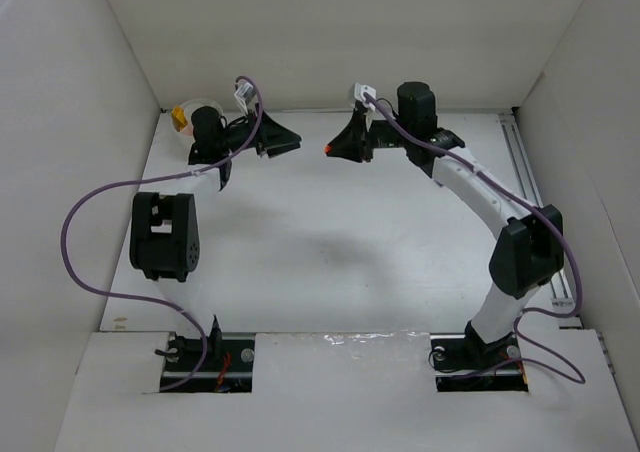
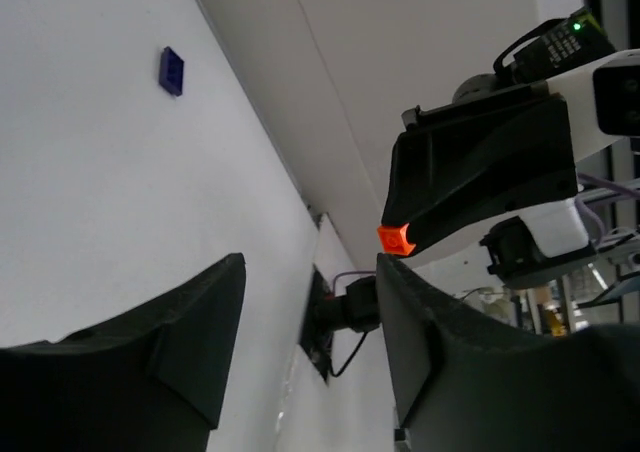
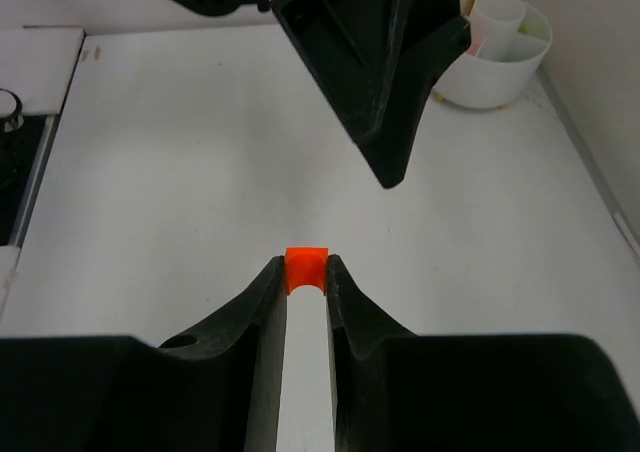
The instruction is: Sort the legos into containers by color
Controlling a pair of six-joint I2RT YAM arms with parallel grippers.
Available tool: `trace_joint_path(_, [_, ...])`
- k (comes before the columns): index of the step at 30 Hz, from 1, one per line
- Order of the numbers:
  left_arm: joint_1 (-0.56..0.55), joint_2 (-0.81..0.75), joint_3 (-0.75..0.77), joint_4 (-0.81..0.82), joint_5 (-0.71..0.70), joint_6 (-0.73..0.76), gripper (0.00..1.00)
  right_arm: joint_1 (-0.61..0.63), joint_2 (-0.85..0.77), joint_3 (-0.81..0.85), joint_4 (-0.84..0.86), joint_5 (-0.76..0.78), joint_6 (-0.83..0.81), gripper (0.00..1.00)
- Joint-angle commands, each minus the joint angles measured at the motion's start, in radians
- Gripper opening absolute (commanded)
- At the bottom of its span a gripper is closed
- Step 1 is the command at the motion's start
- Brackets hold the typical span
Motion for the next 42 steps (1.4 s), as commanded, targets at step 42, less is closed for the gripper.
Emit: trace_joint_path(42, [-0.049, 0.014, 0.002, 0.392, 0.112, -0.346, 0.39, 0.102, 0.046, -0.017, 0.313, 0.093, 0.129, 0.0])
